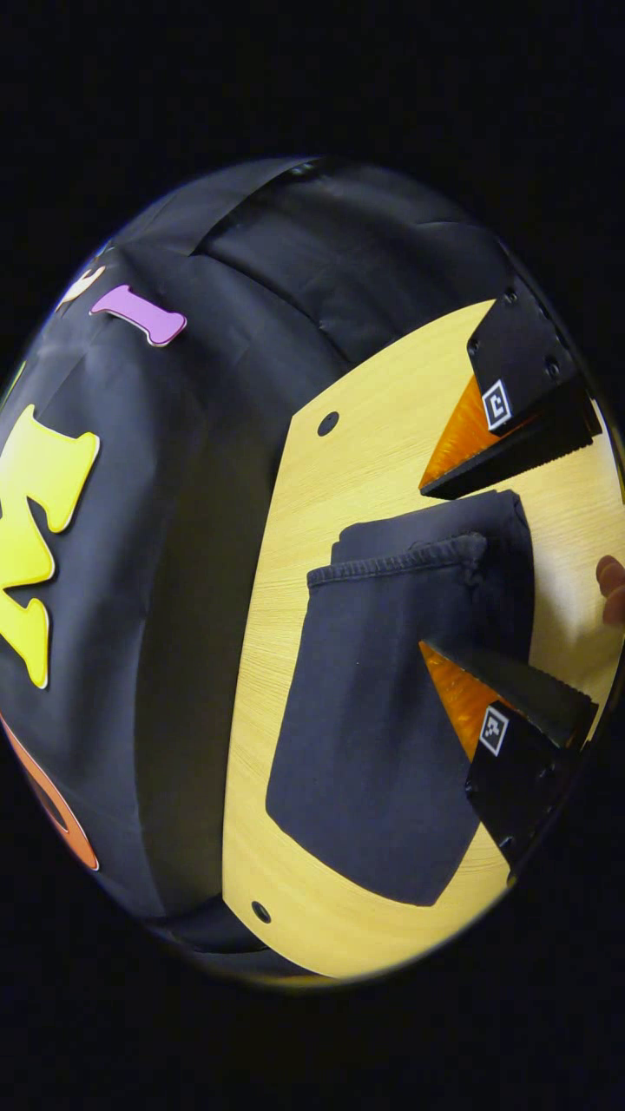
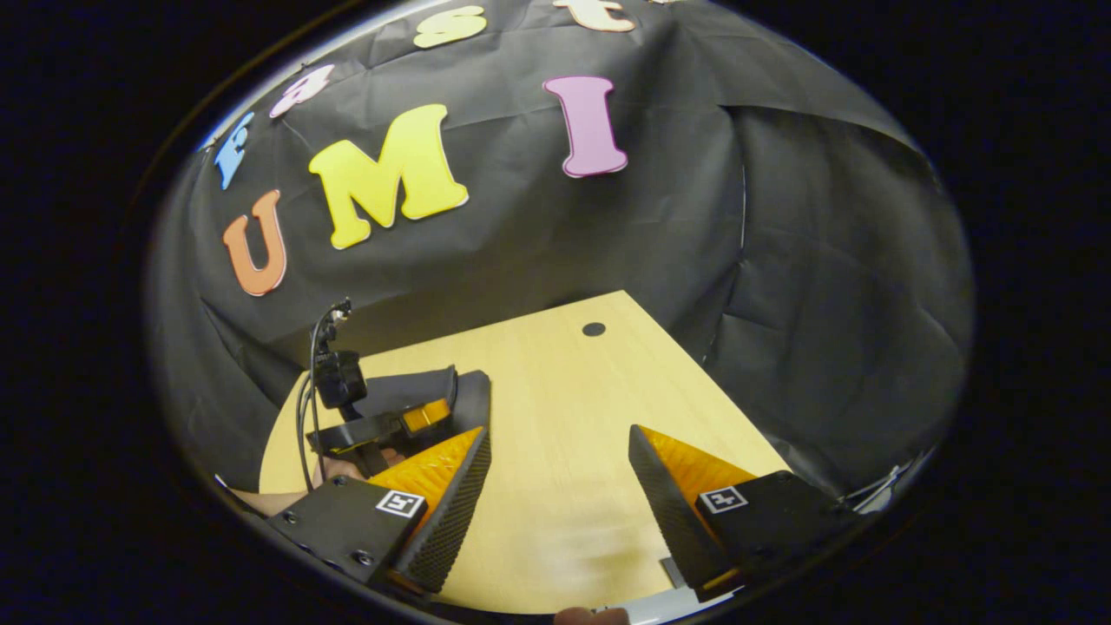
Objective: Grasp the waist and the cuffs of the jeans and fold them to make the two legs overlap; first hold the waist and fold one-third of the jeans toward the cuffs, then hold the cuffs and fold the remaining one-third in the same direction to finish folding.
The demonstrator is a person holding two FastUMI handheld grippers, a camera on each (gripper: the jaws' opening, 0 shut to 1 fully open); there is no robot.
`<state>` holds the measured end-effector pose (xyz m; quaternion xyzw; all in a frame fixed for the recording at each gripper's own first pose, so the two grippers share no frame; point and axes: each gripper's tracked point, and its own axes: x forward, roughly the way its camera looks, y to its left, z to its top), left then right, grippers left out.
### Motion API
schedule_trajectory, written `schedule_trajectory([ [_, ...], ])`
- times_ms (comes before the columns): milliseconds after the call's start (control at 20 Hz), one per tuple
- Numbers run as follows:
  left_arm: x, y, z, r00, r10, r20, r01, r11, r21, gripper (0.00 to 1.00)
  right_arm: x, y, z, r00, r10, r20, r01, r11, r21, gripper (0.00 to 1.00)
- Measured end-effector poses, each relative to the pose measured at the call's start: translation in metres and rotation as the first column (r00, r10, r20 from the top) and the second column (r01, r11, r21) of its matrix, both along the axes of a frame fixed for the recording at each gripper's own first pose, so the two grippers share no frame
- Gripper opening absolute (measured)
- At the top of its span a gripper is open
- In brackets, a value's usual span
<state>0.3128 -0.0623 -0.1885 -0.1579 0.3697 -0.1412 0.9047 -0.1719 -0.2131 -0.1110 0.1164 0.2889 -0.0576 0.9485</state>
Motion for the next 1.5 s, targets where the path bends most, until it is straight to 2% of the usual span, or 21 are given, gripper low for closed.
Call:
schedule_trajectory([
  [100,-0.006,0.017,0.03,0.999,0.02,0.032,-0.019,1.0,-0.013,0.99,0.016,0.017,0.013,0.998,0.033,0.049,-0.033,0.999,-0.001,1.0],
  [250,-0.007,0.062,0.096,0.985,0.058,0.164,-0.062,0.998,0.021,0.99,0.042,0.054,0.039,0.985,0.104,0.138,-0.102,0.994,-0.025,0.99],
  [300,-0.007,0.079,0.125,0.973,0.079,0.219,-0.087,0.996,0.026,0.99,0.051,0.068,0.048,0.977,0.131,0.169,-0.126,0.991,-0.039,0.94],
  [350,-0.008,0.098,0.156,0.954,0.102,0.283,-0.116,0.993,0.033,0.99,0.06,0.084,0.062,0.967,0.156,0.203,-0.151,0.988,-0.043,0.99],
  [550,-0.019,0.169,0.27,0.836,0.163,0.525,-0.246,0.965,0.093,0.98,0.079,0.14,0.117,0.912,0.214,0.35,-0.203,0.977,-0.068,0.99],
  [600,-0.026,0.18,0.29,0.807,0.171,0.565,-0.274,0.956,0.101,0.98,0.08,0.148,0.128,0.897,0.225,0.381,-0.205,0.974,-0.092,0.99],
  [650,-0.032,0.188,0.307,0.786,0.18,0.591,-0.302,0.947,0.112,0.98,0.08,0.156,0.137,0.879,0.23,0.417,-0.197,0.973,-0.121,0.94],
  [800,-0.051,0.205,0.33,0.737,0.189,0.648,-0.358,0.924,0.137,0.98,0.07,0.173,0.153,0.844,0.241,0.48,-0.165,0.967,-0.195,0.94],
  [900,-0.06,0.208,0.334,0.729,0.208,0.652,-0.376,0.918,0.127,0.98,0.06,0.183,0.156,0.826,0.258,0.501,-0.165,0.961,-0.223,0.94],
  [950,-0.062,0.207,0.331,0.732,0.221,0.645,-0.378,0.919,0.114,1.0,0.057,0.186,0.157,0.822,0.26,0.508,-0.166,0.961,-0.223,0.99],
  [1000,-0.064,0.208,0.33,0.731,0.228,0.643,-0.38,0.919,0.106,0.98,0.054,0.187,0.158,0.819,0.258,0.512,-0.165,0.961,-0.22,0.94],
  [1100,-0.067,0.209,0.33,0.726,0.224,0.65,-0.387,0.914,0.118,0.98,0.049,0.186,0.16,0.814,0.254,0.522,-0.156,0.962,-0.224,0.94],
  [1150,-0.065,0.207,0.329,0.728,0.221,0.649,-0.386,0.915,0.121,0.98,0.048,0.187,0.161,0.812,0.253,0.526,-0.154,0.962,-0.225,0.98],
  [1200,-0.062,0.203,0.327,0.729,0.222,0.647,-0.384,0.916,0.119,0.98,0.048,0.187,0.159,0.813,0.249,0.526,-0.15,0.963,-0.224,0.99],
  [1250,-0.06,0.202,0.326,0.731,0.223,0.645,-0.383,0.916,0.117,0.98,0.047,0.189,0.158,0.814,0.251,0.524,-0.153,0.963,-0.223,0.99],
  [1300,-0.064,0.202,0.328,0.731,0.222,0.645,-0.382,0.917,0.118,0.98,0.05,0.189,0.157,0.815,0.256,0.52,-0.158,0.961,-0.226,0.94],
  [1500,-0.068,0.203,0.33,0.722,0.213,0.658,-0.386,0.914,0.128,0.98,0.049,0.191,0.155,0.815,0.27,0.512,-0.176,0.958,-0.226,0.94],
])
